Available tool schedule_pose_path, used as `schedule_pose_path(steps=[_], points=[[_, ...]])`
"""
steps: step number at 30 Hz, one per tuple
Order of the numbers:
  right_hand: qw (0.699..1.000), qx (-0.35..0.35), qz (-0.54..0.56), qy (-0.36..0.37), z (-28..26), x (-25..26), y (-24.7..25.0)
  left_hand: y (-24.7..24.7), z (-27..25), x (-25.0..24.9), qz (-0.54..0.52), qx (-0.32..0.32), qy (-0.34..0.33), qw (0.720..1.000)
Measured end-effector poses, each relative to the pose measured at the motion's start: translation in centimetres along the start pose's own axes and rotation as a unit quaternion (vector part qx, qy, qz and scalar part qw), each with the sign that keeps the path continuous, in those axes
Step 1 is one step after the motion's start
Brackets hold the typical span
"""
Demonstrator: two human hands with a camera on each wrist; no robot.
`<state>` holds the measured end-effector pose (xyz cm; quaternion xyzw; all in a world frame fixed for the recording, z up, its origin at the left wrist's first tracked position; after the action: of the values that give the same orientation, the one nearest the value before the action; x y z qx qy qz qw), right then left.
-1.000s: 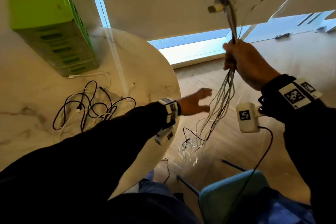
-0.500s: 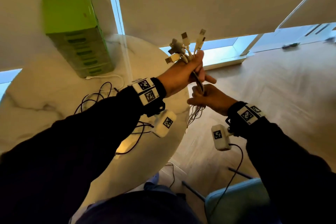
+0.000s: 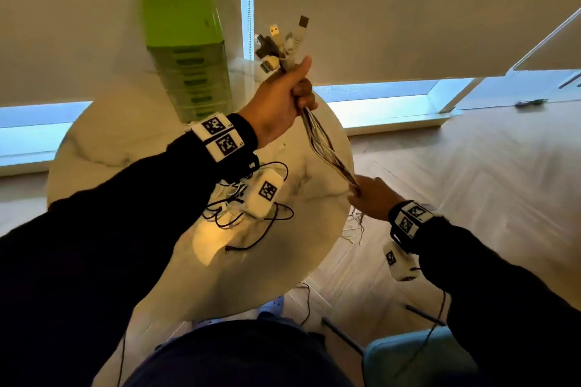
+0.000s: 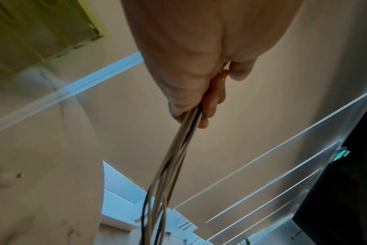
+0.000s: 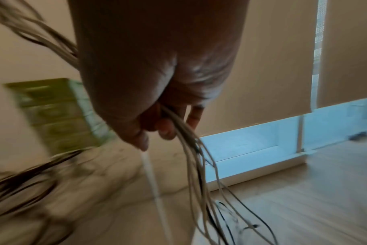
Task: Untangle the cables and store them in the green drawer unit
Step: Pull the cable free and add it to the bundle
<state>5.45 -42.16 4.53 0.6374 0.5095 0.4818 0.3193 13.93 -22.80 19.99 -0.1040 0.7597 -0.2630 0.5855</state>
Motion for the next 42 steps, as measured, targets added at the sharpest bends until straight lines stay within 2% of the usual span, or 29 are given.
schedule_pose_path(steps=[3, 6, 10, 15, 19, 23, 29, 33, 36, 38, 40, 42], points=[[0.990, 0.108, 0.040, 0.078, -1.5, 6.2, -5.1, 3.7, -0.8, -1.0, -0.015, -0.050, -0.023, 0.998], [0.980, 0.156, 0.048, 0.112, -2.4, 9.8, -7.8, 7.2, -2.0, -2.0, -0.014, -0.091, -0.032, 0.995], [0.965, 0.199, 0.063, 0.157, -2.4, 12.8, -7.8, 12.1, -3.5, -4.8, -0.017, -0.137, -0.059, 0.989], [0.961, 0.173, 0.082, 0.201, -0.1, 16.2, -3.6, 17.8, -4.1, -8.9, -0.056, -0.205, -0.098, 0.972], [0.961, 0.168, 0.138, 0.173, 3.3, 17.7, -1.3, 19.9, -4.5, -9.6, -0.048, -0.235, -0.109, 0.965], [0.973, 0.123, 0.071, 0.181, 7.0, 19.0, -0.9, 22.1, -4.9, -9.0, -0.042, -0.276, -0.117, 0.953], [0.956, 0.166, -0.020, 0.241, 10.6, 22.9, -4.4, 27.5, -5.5, -7.2, -0.058, -0.351, -0.104, 0.929], [0.955, 0.113, -0.047, 0.270, 16.4, 26.2, -3.7, 29.3, -4.7, -5.8, -0.052, -0.376, -0.084, 0.921], [0.970, 0.076, -0.056, 0.225, 21.6, 26.8, -3.5, 29.6, -3.8, -4.8, -0.026, -0.371, -0.069, 0.926], [0.975, 0.086, -0.108, 0.174, 24.4, 26.2, -4.7, 29.7, -3.1, -4.3, -0.006, -0.364, -0.063, 0.929], [0.972, 0.104, -0.145, 0.152, 26.0, 25.9, -6.6, 29.9, -2.5, -3.6, 0.000, -0.361, -0.053, 0.931], [0.973, 0.120, -0.138, 0.143, 26.9, 26.0, -8.3, 30.2, -2.1, -3.0, -0.001, -0.360, -0.045, 0.932]])
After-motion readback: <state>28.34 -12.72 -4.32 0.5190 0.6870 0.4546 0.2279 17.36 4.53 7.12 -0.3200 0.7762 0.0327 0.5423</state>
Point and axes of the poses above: each hand's wrist, its own z-axis towards the middle knuckle, its own y-axis out of the back of the hand, x = y × z, the point moved 10 cm from there along z, towards the middle knuckle, and after that the axes turned 6 degrees about -x, right-handed, at the moved point
